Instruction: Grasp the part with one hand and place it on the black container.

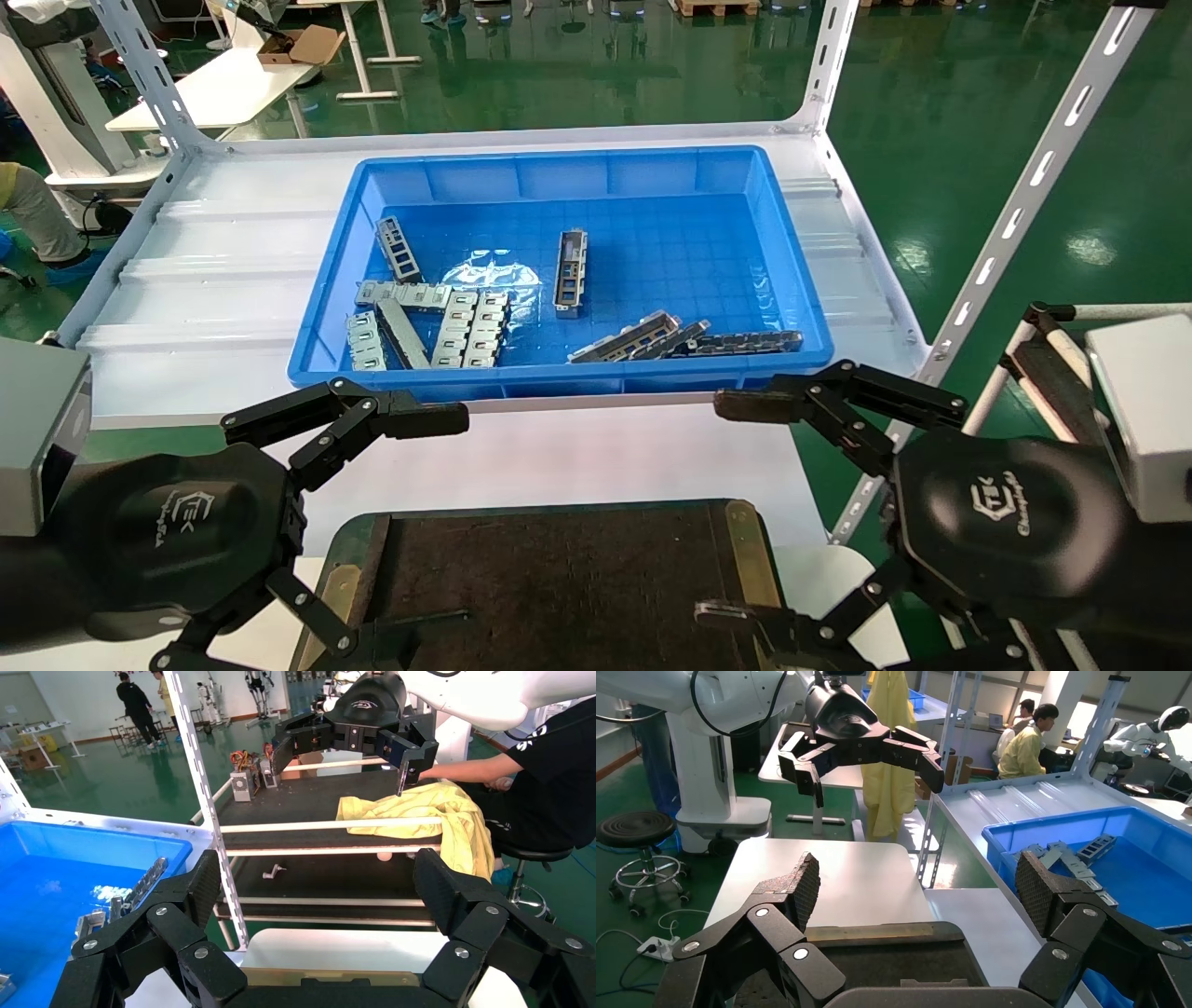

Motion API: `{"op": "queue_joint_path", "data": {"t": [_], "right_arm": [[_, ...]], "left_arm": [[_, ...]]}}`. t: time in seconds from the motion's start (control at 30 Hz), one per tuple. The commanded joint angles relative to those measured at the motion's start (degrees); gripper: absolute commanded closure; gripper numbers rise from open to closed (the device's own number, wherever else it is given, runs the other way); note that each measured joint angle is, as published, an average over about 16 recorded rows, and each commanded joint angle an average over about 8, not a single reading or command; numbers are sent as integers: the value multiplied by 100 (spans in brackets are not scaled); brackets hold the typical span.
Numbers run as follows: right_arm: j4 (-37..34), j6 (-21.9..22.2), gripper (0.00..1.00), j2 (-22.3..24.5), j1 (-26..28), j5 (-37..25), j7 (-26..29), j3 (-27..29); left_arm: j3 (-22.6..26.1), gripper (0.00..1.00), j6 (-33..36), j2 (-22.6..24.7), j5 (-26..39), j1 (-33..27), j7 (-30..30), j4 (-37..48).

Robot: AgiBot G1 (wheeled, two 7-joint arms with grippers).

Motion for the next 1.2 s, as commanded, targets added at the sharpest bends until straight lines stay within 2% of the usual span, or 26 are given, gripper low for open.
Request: {"op": "queue_joint_path", "data": {"t": [0.03, 1.2], "right_arm": [[0, 0, 0, 0, 0, 0, 0, 0], [-2, -1, 0, 0, 1, 0, -1, 0]], "left_arm": [[0, 0, 0, 0, 0, 0, 0, 0], [-6, 0, -19, 11, -9, -17, -7, 11]]}}
